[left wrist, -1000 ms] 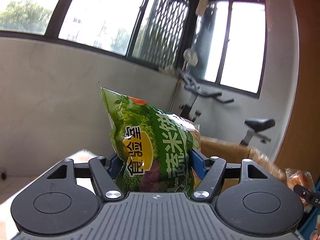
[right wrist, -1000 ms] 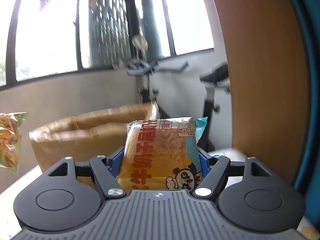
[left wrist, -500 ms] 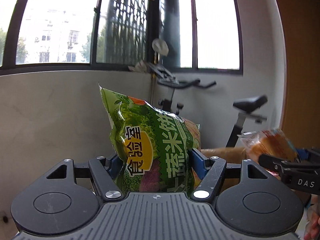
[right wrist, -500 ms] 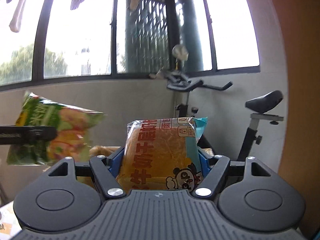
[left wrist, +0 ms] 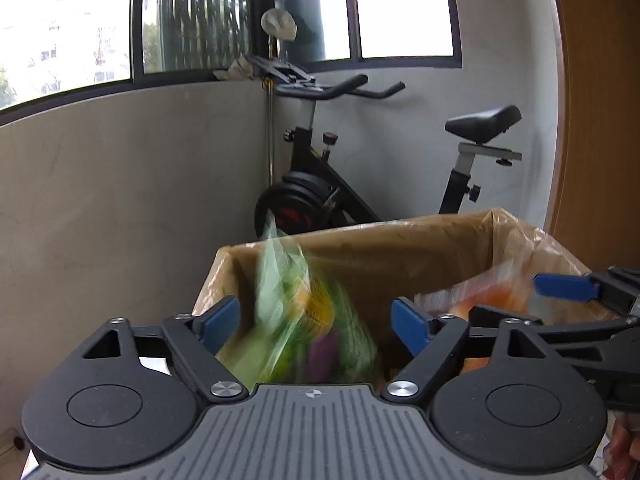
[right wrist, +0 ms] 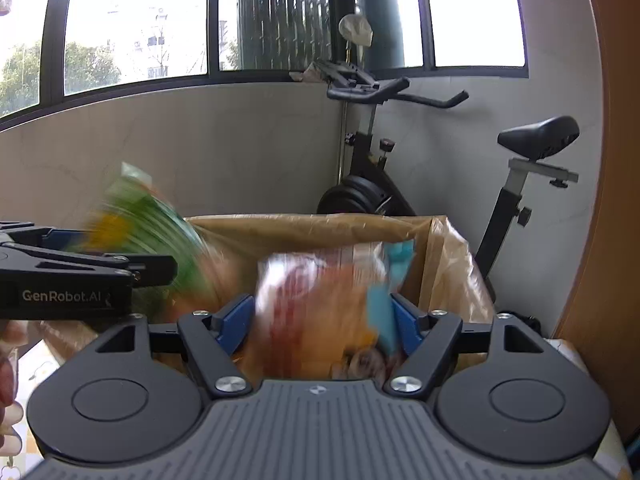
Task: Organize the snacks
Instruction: 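Lift both packets over the box and release them inside, then grasp green chip bag with left tool while right tool approaches small meat packet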
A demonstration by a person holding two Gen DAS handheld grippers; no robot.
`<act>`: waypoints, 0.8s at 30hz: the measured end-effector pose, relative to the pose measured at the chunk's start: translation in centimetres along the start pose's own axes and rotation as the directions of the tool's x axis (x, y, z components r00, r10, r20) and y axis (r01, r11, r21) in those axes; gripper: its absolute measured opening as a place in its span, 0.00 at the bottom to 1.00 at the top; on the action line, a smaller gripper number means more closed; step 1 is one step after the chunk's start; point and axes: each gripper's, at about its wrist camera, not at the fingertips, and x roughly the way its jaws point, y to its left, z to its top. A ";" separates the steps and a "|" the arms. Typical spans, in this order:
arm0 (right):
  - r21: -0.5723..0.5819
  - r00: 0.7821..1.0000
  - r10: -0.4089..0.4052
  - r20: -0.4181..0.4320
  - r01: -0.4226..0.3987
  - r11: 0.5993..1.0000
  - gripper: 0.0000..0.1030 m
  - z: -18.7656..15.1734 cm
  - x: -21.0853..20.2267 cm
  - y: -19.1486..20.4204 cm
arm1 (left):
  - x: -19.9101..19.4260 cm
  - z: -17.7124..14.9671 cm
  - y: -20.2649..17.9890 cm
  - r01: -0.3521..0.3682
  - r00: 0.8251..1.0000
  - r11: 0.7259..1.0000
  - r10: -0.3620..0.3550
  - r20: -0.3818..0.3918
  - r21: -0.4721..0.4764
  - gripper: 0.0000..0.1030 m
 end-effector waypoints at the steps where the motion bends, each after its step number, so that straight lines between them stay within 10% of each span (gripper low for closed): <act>1: -0.003 1.000 -0.005 0.003 0.005 1.000 0.78 -0.1 -0.2 -0.1 | -0.1 -0.2 0.4 0.002 1.000 1.000 -0.002 -0.009 -0.014 0.89; 24: 0.018 0.995 0.086 0.051 -0.087 0.996 0.80 -5.6 -12.2 1.1 | -11.6 -9.9 4.0 0.256 0.963 0.930 -0.268 -0.009 -0.264 0.89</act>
